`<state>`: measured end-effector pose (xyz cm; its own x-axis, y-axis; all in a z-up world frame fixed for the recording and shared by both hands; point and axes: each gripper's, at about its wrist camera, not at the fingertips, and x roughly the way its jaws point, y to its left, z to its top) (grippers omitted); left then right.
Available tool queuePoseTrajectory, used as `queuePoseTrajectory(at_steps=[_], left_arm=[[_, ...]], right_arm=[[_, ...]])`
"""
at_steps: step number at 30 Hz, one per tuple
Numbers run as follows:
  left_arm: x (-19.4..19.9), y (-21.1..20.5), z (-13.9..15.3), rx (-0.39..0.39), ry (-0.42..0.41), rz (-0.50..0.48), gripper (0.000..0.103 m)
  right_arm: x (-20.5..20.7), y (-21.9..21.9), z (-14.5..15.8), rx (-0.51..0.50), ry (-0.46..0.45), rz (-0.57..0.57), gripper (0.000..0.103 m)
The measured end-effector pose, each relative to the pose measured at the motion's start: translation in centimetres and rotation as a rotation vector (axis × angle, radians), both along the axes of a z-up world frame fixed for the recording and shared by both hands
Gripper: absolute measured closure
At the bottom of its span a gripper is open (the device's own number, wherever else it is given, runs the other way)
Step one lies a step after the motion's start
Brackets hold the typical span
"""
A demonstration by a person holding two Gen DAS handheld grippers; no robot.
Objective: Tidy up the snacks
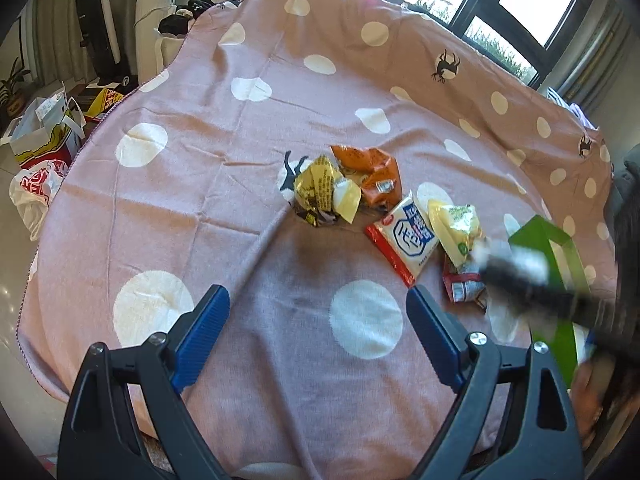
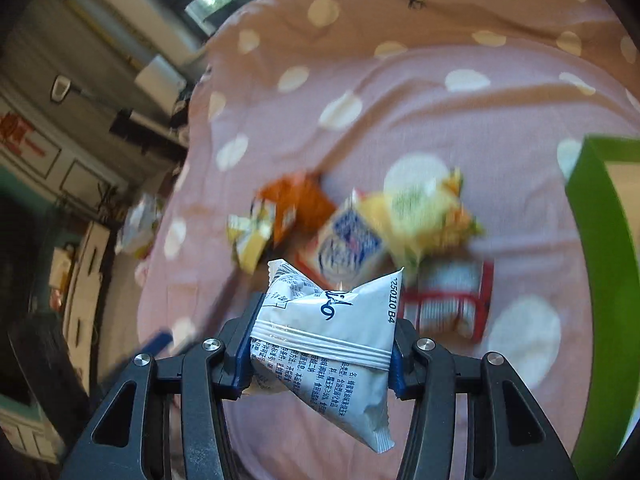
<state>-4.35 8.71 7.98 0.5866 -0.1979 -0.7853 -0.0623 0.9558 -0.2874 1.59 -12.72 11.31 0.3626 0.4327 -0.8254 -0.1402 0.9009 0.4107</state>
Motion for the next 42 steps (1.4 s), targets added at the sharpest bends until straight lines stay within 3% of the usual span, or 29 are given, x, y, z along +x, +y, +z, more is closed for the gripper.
queuePoseTrajectory(at_steps=[6,10,12,16,19,24,30,32,35,38,42], left_arm=[[-0.7,-0.8,-0.7,0.006,0.021,-0.014,0.013],[-1.4,-1.5,-0.8,0.001,0.034,-0.034,0.013],[-1.8,-1.9,-0.8,-0.006,0.036,-0.046,0.013],[-2.2,-2.9,-0.7,-0.037,0.039,-0.076,0.012],[-2.3,-4.1,-0.7,-0.086,0.045,-0.129,0.012],[-2.0,-7.6,-1.5,-0.061,0.063,-0.221,0.012],[-1.4,-10.6,-3.5,-0.049,0.109,-0.306,0.014],[-1.0,-11.3,-4.1,-0.043,0.124,-0.320,0.016],[-0.6,-11.6,-4.8,-0.041,0.139,-0.327,0.021],[-0.3,-11.5,-5.2,-0.081,0.153,-0.341,0.031],[-0.2,-11.7,-5.3,-0.069,0.149,-0.352,0.042]], right_arm=[[-3.8,0.4,-3.4,-0.084,0.052,0.011,0.050],[-3.5,0.5,-5.0,-0.126,0.105,0.008,0.034],[-3.6,0.3,-4.8,-0.140,0.089,-0.004,0.031],[-4.7,-1.2,-3.7,-0.075,0.065,-0.039,0.027],[-5.2,-2.9,-2.4,-0.069,0.025,-0.086,0.027],[-5.2,-6.1,-1.7,0.063,0.021,-0.167,0.027],[-4.8,-5.9,-2.8,0.113,0.050,-0.133,0.027],[-4.5,-5.5,-3.3,0.122,0.062,-0.115,0.032],[-4.0,-4.8,-4.5,0.136,0.102,-0.084,0.042],[-3.6,-4.4,-5.6,0.140,0.125,-0.066,0.045],[-3.4,-4.3,-6.5,0.210,0.147,-0.041,0.050]])
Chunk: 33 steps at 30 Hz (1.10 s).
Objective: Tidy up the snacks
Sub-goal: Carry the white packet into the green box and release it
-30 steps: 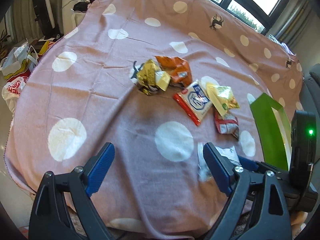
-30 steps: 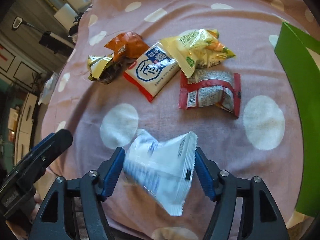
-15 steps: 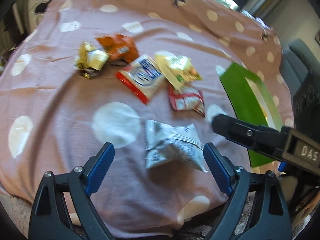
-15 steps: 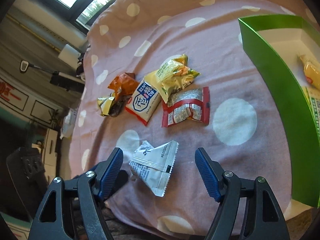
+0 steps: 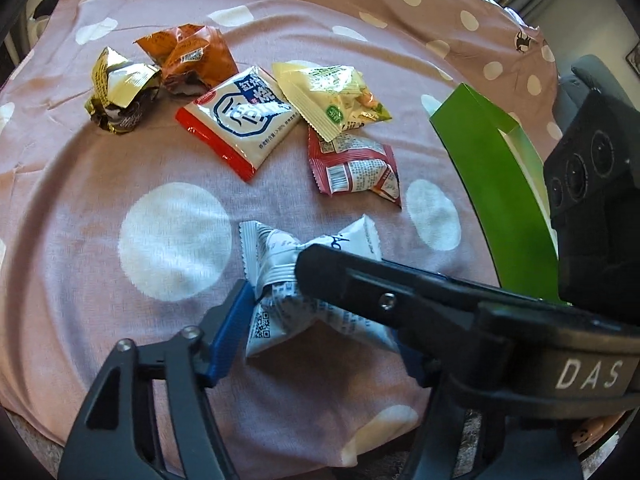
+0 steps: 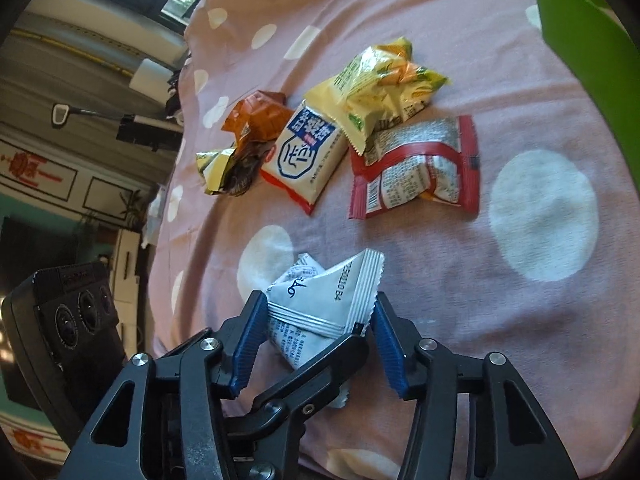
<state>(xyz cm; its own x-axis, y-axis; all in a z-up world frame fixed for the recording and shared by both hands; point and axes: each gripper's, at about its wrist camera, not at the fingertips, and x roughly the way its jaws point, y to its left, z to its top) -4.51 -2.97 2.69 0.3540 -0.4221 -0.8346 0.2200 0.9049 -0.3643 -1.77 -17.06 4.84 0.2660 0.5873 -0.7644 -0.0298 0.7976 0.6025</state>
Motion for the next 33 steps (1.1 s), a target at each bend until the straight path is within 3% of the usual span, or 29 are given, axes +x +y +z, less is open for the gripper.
queuePoseTrajectory(at_steps=[8,14,21,27,33], left_arm=[[-0.6,-0.7,2.5,-0.004,-0.070,-0.025,0.048],[-1.5,-3.0,7.5,-0.007,-0.217,-0.080,0.049],[-1.9,-7.3,11.2,-0.030,-0.331,-0.198,0.049],[-1.3,-12.5,12.1,-0.063,-0.363,-0.324,0.049],[-0.3,-17.2,11.4,-0.116,-0.339,-0.454,0.049]], right_arm=[[-0.5,-0.5,1.6,0.032,-0.053,0.001,0.053],[-2.0,-2.6,6.4,0.036,-0.191,-0.040,0.053],[-4.1,-6.9,11.4,0.010,-0.330,-0.154,0.053],[-5.3,-12.0,13.1,-0.013,-0.378,-0.290,0.053],[-6.3,-16.3,13.1,-0.065,-0.368,-0.438,0.053]])
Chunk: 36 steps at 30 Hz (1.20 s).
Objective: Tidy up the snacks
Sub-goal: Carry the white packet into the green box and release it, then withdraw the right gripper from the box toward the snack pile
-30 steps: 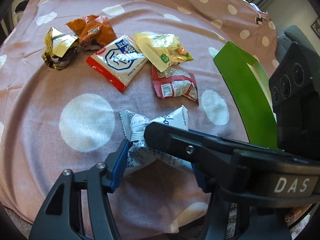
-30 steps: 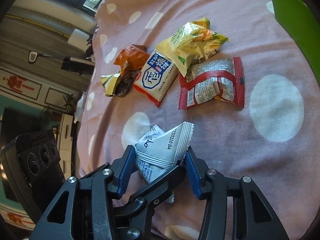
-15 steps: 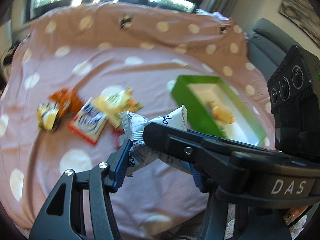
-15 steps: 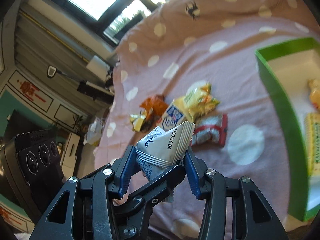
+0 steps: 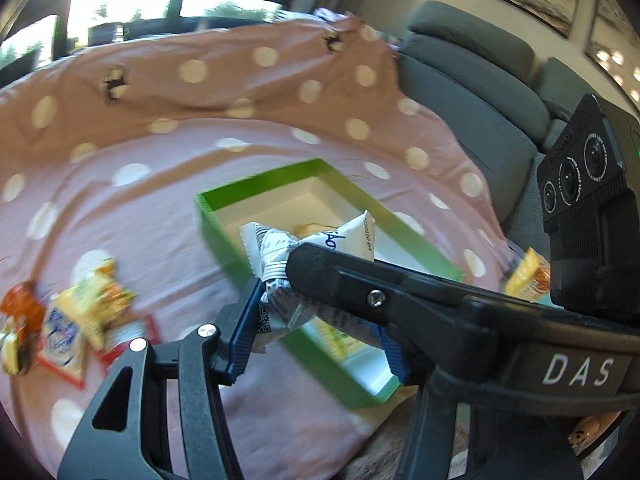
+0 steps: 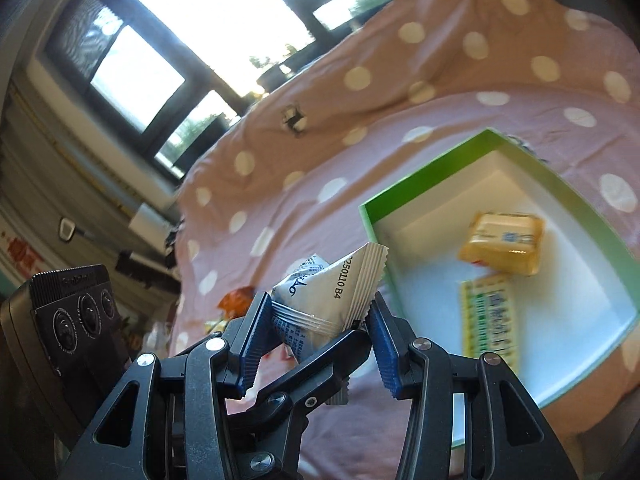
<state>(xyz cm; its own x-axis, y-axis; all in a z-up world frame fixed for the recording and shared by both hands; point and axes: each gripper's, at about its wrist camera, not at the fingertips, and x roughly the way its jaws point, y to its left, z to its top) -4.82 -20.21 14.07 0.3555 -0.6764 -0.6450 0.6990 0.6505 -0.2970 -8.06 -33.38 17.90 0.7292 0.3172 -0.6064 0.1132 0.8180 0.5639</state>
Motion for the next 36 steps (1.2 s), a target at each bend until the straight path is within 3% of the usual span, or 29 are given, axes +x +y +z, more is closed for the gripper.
queuePoseTrajectory(at_steps=[11,21,25,28,33,36], left_arm=[[1.5,-5.5,-2.9,0.036,0.068,-0.120,0.049],[2.0,-6.9,-5.2,0.077,0.132,-0.117,0.047],[2.2,-6.4,-5.2,0.085,0.135,-0.093,0.038],[2.0,-5.4,-4.7,0.073,0.122,-0.079,0.035],[1.8,-3.1,-3.2,0.064,0.078,-0.037,0.022],[1.8,-0.8,-2.1,0.037,0.064,-0.002,0.020]], right_arm=[[-0.5,-5.6,-2.9,0.017,0.063,-0.153,0.052],[0.3,-7.1,-5.6,0.029,0.151,-0.190,0.052],[0.3,-6.7,-5.4,-0.020,0.160,-0.204,0.052],[0.2,-6.3,-4.9,-0.061,0.160,-0.222,0.049],[-0.3,-5.3,-3.6,-0.111,0.134,-0.234,0.035],[-0.5,-4.3,-2.5,-0.147,0.114,-0.234,0.028]])
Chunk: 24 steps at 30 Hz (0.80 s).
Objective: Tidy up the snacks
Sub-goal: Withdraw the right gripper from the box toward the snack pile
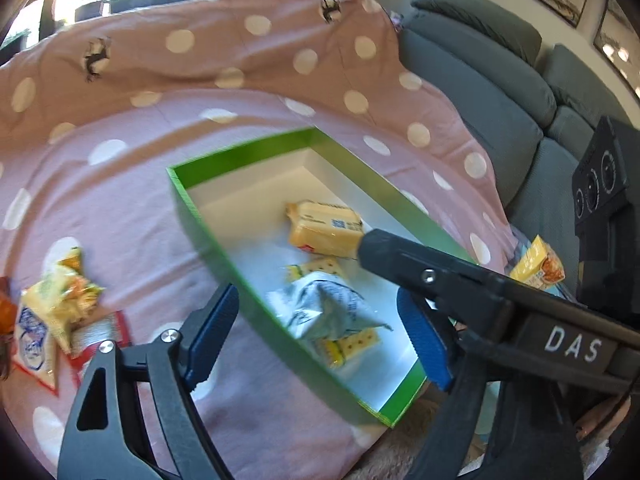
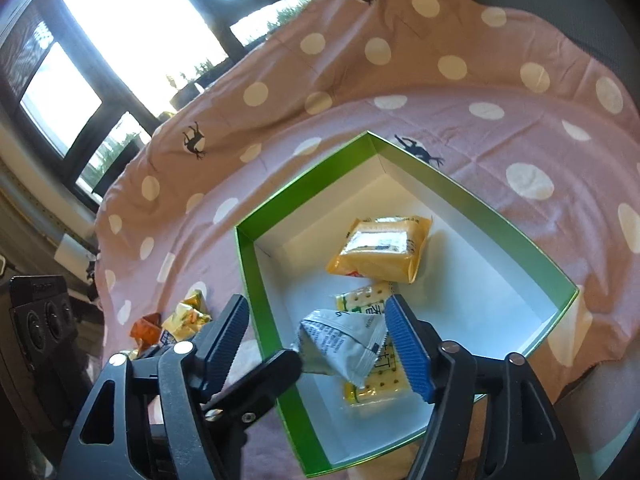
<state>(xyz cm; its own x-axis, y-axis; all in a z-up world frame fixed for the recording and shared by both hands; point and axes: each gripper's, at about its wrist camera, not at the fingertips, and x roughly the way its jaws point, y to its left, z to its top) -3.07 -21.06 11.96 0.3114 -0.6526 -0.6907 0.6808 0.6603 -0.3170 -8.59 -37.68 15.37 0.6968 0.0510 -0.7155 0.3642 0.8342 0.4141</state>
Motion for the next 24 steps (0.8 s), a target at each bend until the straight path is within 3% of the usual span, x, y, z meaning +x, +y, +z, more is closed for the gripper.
queuePoseTrajectory(at_steps=[3,9,15,24], left_arm=[[0.1,2.6,0.9,-0.010,-0.013,0.055,0.012],[-0.2,8.7,2.0,-0.005,-0.037,0.218,0.009],[-0.6,15.0,1.2,0.079,-0.055,0.419,0.001],[-0.4,24.0,-2.7,0.100,0.073,0.626,0.001]], right_arm=[[-0.1,1.2,0.9,-0.041,-0.006,0.010,0.023],[0.1,4.2,2.1,-0.108,-0.011,0.052,0.019],[1.2,7.5,2.2,-0.129,-0.002,0.134,0.016],[3.9,13.9,0.4,-0.152,0.072,0.308,0.015]])
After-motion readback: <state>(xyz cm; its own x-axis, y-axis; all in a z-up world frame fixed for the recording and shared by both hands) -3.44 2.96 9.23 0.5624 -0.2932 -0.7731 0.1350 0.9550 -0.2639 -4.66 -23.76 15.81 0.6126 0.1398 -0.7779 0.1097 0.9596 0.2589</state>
